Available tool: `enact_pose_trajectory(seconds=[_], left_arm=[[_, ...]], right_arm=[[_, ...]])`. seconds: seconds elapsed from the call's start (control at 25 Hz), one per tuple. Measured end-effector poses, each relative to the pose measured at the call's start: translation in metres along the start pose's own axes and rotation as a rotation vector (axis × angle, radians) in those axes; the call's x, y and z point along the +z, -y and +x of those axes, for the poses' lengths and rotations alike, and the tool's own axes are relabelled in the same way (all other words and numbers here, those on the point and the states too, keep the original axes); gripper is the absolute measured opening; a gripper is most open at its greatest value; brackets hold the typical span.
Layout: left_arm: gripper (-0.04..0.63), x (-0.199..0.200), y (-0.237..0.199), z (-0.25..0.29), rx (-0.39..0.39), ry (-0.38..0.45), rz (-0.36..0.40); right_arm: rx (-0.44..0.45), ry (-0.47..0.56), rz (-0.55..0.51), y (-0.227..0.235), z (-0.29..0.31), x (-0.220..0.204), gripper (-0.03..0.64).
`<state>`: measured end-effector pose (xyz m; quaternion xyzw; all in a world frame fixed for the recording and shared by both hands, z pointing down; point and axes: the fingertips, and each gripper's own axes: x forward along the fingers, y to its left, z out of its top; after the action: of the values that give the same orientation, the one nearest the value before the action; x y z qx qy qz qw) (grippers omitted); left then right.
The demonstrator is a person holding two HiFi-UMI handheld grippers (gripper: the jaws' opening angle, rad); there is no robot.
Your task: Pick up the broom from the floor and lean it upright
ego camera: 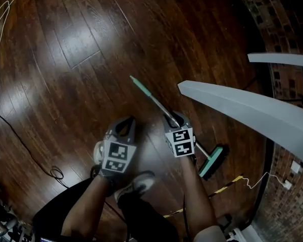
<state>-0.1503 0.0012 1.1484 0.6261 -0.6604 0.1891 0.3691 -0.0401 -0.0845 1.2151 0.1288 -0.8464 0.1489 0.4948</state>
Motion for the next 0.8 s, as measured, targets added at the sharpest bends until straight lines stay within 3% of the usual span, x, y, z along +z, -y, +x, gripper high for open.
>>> enact_pose_trajectory(seconds=[0.16,0.4,0.56,0.8], left_arm=[[0.001,-0.024,-0.008,0.014,0.022,-0.041,0.037],[0.000,-0.036,-0.018,0.017,0.029,-0.062,0.026],[0.001,-0.033,-0.020,0.017,0.030,-0.056,0.012],[0.000,-0.042,-0.024,0.012,0.029,-0.068,-0.006]], right_arm=[[0.004,-0.098,-0.084,0.013,0.029,-0.010,0.146],[0.073,-0.253,-0.336,0.003,0.049,-0.021,0.136],[0.081,-0.328,-0.389,-0.001,0.061,-0.030,0.109],[0.063,-0.363,-0.405,-0.002,0.068,-0.034,0.101]])
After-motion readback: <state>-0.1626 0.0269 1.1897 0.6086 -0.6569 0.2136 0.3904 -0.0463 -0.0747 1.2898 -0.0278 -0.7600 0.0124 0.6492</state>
